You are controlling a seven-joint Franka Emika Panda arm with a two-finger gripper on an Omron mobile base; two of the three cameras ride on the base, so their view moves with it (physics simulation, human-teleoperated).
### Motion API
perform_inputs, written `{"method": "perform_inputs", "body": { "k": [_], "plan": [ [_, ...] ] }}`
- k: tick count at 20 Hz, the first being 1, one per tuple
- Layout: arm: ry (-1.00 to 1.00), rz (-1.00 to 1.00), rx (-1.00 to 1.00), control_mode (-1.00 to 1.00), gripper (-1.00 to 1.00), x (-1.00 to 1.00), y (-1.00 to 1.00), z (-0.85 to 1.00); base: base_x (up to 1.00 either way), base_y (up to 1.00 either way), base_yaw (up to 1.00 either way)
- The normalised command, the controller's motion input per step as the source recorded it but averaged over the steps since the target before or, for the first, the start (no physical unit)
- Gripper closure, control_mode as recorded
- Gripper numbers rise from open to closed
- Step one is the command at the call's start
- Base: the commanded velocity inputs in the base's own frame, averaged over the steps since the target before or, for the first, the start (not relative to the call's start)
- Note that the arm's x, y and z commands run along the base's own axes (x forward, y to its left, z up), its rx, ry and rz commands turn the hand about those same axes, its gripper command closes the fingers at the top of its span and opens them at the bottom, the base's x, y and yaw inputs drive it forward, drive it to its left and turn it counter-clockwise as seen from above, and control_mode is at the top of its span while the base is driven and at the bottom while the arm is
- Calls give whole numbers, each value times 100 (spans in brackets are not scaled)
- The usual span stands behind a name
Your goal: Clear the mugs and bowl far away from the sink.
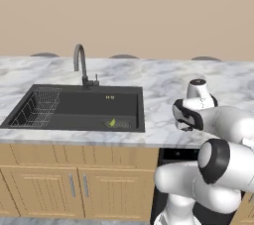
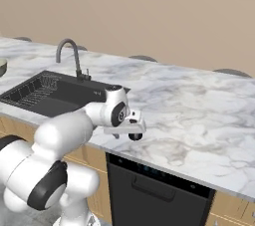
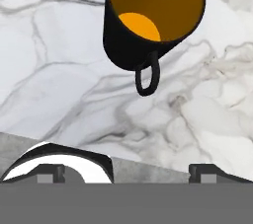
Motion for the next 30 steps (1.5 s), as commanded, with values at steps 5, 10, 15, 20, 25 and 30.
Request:
{"method": "perform_inputs", "body": {
  "k": [5, 10, 15, 20, 25, 30],
  "plan": [
    [0, 7, 9, -100, -100, 30, -2, -17, 0, 0, 0],
    [0, 3, 7, -100, -100, 28, -5, -6, 0, 0, 0],
    [0, 1, 4, -100, -100, 13, -11, -12, 0, 0, 0],
    [0, 0, 0, -100, -100, 16, -4, -15, 0, 0, 0],
    [0, 0, 0, -100, -100, 23, -11, -17, 0, 0, 0],
    [0, 0, 1, -100, -100, 14, -19, -19, 0, 0, 0]
  ]
}}
